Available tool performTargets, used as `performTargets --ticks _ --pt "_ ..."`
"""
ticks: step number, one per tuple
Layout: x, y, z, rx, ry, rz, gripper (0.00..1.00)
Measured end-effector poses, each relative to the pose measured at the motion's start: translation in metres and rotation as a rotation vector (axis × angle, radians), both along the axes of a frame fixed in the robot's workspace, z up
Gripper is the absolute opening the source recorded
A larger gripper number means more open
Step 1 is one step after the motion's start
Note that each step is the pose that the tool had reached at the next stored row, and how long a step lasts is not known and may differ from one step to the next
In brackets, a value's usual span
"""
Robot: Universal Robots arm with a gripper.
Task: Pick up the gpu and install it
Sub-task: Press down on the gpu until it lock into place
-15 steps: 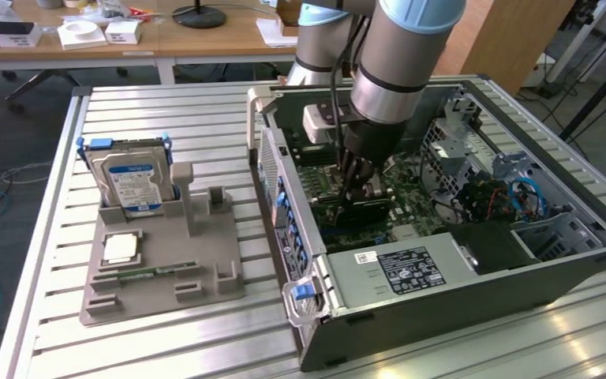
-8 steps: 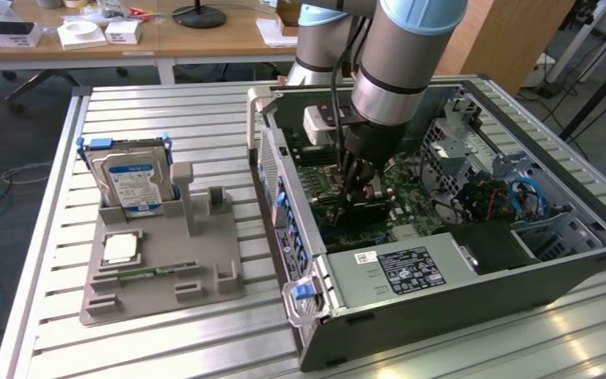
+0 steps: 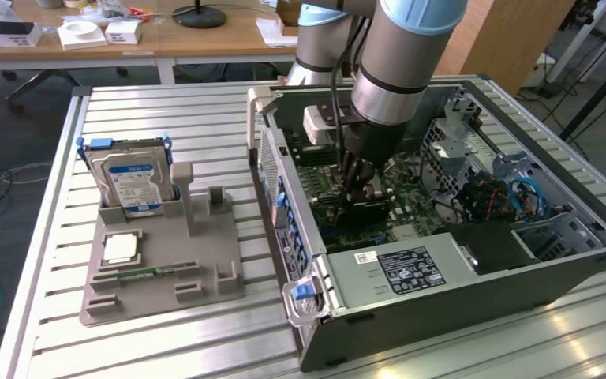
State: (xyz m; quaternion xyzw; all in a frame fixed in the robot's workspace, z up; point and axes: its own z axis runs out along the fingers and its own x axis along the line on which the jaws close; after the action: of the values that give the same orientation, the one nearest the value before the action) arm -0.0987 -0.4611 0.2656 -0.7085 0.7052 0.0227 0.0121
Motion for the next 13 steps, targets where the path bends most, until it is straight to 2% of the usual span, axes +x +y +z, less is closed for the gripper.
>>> performTargets --ticks 13 --pt "-0.0005 0.0 0.0006 0.0001 0.0 0.0 0.1"
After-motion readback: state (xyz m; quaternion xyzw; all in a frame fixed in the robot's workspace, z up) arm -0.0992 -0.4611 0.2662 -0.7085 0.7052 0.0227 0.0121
